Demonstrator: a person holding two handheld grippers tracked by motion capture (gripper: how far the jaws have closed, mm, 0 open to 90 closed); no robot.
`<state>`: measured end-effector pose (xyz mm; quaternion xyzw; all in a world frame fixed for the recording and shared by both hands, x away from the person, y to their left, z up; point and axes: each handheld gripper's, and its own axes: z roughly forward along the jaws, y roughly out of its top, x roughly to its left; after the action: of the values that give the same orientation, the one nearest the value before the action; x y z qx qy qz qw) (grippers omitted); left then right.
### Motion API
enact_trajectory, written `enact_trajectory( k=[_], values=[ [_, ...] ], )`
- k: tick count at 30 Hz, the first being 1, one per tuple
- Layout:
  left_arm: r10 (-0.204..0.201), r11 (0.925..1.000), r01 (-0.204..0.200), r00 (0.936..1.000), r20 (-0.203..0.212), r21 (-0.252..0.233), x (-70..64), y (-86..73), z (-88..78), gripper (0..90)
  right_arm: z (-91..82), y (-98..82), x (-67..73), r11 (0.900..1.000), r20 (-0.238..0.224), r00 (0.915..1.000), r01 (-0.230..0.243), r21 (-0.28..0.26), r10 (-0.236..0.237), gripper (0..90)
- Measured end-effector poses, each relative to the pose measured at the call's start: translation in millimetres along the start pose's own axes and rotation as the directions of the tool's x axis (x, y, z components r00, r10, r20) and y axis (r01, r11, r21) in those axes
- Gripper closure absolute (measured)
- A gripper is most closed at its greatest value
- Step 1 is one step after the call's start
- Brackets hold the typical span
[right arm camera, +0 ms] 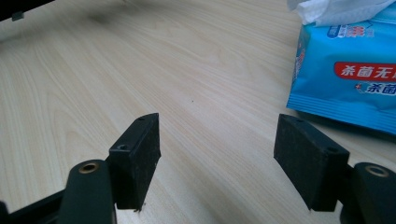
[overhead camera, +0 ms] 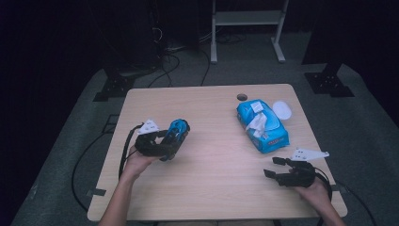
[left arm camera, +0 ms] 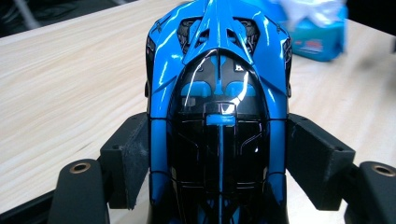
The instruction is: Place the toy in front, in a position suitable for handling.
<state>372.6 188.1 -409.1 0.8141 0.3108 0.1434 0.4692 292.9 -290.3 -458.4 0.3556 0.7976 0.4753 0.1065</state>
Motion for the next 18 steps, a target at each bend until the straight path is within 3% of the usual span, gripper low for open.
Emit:
enact_trajectory(
  k=[4, 8, 12, 14, 16, 18],
  values=[
    [0.043, 0.9988, -0.045, 0.9969, 0.065, 0.022, -19.5, 7.1, 17.2, 27.6, -1.2, 0.1, -0.7, 1.000, 0.003, 1.0000, -0.008, -0.007, 0.008, 30.7],
    [0.069, 0.9961, -0.076, 0.9878, 0.140, 0.045, -36.7, 9.2, 35.4, 27.6, -1.6, 0.1, -0.5, 1.000, 0.005, 1.0000, -0.005, -0.011, 0.005, 30.6],
    [0.107, 0.9880, -0.126, 0.9751, 0.194, 0.089, -52.4, 8.8, 52.0, 27.5, -1.7, 0.2, 0.0, 1.000, 0.004, 1.0000, -0.004, -0.009, 0.004, 30.6],
    [0.112, 0.9852, -0.136, 0.9714, 0.209, 0.105, -56.2, 8.0, 58.0, 27.5, -1.7, 0.2, 0.2, 1.000, 0.003, 1.0000, -0.005, -0.009, 0.005, 30.6],
    [0.126, 0.9762, -0.161, 0.9664, 0.224, 0.145, -59.0, 5.9, 66.8, 27.5, -1.5, 0.2, 0.4, 1.000, 0.003, 1.0000, -0.005, -0.008, 0.005, 30.6],
    [0.119, 0.9723, -0.161, 0.9647, 0.235, 0.169, -60.2, 4.0, 73.9, 27.5, -1.4, 0.2, 0.6, 1.000, 0.001, 1.0000, -0.004, -0.007, 0.004, 30.6]
  ],
)
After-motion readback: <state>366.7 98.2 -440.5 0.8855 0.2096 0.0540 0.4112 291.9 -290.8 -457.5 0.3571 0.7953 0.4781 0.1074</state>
